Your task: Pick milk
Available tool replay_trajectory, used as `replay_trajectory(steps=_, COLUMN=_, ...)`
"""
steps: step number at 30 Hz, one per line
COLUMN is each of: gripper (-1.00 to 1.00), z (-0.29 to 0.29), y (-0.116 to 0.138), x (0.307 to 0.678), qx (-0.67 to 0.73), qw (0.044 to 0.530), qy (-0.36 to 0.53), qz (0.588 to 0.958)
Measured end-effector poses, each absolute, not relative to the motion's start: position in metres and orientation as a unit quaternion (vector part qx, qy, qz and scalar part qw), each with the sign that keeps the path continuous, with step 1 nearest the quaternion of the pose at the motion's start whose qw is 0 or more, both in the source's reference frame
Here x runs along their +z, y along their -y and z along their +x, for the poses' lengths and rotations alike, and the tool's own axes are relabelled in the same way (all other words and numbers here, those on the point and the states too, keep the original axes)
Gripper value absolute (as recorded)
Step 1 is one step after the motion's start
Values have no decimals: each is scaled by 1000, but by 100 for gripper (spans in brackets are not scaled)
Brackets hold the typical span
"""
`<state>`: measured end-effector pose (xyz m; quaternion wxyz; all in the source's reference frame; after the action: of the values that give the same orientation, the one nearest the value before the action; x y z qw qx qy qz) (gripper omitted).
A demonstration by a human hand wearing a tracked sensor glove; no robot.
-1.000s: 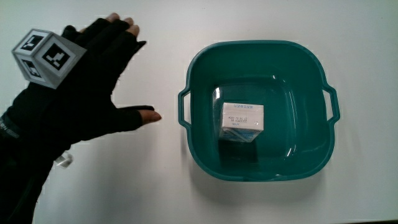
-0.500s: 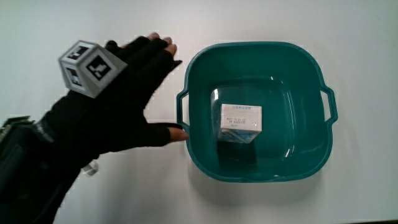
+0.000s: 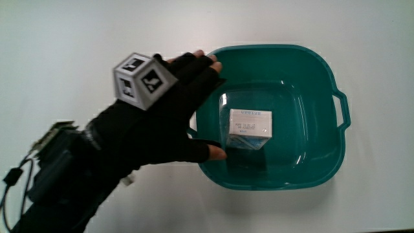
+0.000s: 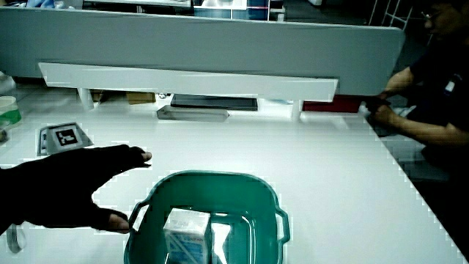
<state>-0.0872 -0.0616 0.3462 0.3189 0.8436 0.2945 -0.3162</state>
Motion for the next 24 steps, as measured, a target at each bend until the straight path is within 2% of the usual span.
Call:
replay_trajectory(steps=1, gripper=0, z=-84, y=61, x=343, qx=-266, qw=328, qy=-270, qz=865)
replay_trajectory(steps=2, gripper=0, z=-79, y=60, x=346, qx=-315, qw=319, qy=-293, qz=845)
replay_trajectory(steps=3, gripper=0, z=-75, y=58, x=336, qx=-269, qw=338, qy=-262, qz=863)
replay_trajectory(steps=5, gripper=0, z=-69, y=58, x=341, qx=-271, qw=348, qy=-249, qz=862)
replay_trajectory(steps=6, gripper=0, z=-65, y=59, x=342, qx=-255, qw=331, qy=-283, qz=863)
replay_trajectory(steps=7, gripper=0, z=-62, y=57, x=343, qx=-265, qw=346, qy=-261, qz=862)
replay_trajectory(steps=8, gripper=0, z=-58, y=58, x=346, qx=-254, qw=329, qy=-283, qz=864)
replay_trajectory(steps=15, gripper=0, z=-41, y=54, x=350, qx=-237, qw=366, qy=-262, qz=861)
replay_trajectory(steps=24, gripper=0, z=-28, y=53, x=358, qx=-223, qw=370, qy=-269, qz=861)
